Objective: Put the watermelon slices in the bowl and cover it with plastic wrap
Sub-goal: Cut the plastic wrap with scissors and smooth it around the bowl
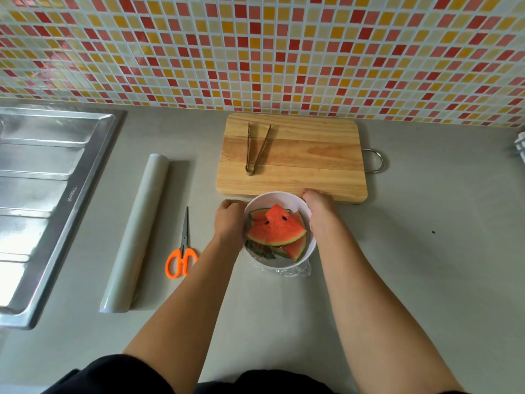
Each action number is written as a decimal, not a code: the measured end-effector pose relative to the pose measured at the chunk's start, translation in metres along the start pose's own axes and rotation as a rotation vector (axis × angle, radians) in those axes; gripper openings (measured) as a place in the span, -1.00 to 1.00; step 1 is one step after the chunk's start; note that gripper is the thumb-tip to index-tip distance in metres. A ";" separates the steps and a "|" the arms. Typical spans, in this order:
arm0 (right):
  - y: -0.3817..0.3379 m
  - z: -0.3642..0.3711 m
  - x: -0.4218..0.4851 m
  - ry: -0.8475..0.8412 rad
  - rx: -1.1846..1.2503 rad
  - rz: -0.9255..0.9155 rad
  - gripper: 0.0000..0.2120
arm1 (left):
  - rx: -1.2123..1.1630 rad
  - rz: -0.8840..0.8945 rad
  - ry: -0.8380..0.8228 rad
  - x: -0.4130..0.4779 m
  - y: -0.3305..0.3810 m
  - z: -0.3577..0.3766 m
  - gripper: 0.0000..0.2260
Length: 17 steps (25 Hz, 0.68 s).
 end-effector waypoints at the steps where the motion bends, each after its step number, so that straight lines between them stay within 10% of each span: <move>1: -0.001 0.000 0.000 0.000 0.035 0.006 -0.77 | -0.039 0.024 -0.010 -0.003 0.001 0.000 -0.73; 5: 0.003 -0.002 -0.001 0.069 0.080 -0.059 -0.65 | -0.194 0.065 -0.159 -0.006 0.001 0.002 -0.64; 12: 0.000 -0.017 -0.010 0.241 0.062 -0.135 -0.70 | 0.157 0.093 0.140 0.008 -0.002 -0.015 -0.64; 15: -0.009 -0.044 -0.018 0.320 0.194 -0.529 -0.79 | -0.008 0.226 0.161 0.010 -0.002 -0.040 -0.66; 17: -0.010 -0.042 -0.030 0.040 0.200 -0.735 -0.70 | -0.088 0.466 -0.005 -0.003 -0.001 -0.041 -0.69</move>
Point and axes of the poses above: each hand's wrist, its own x-axis towards the middle knuckle, its own z-axis out of the palm, y = z × x, the point moved 3 cm from there along x, towards the middle knuckle, and after that the axes turned 11 degrees about -z, right-handed, at the moved point
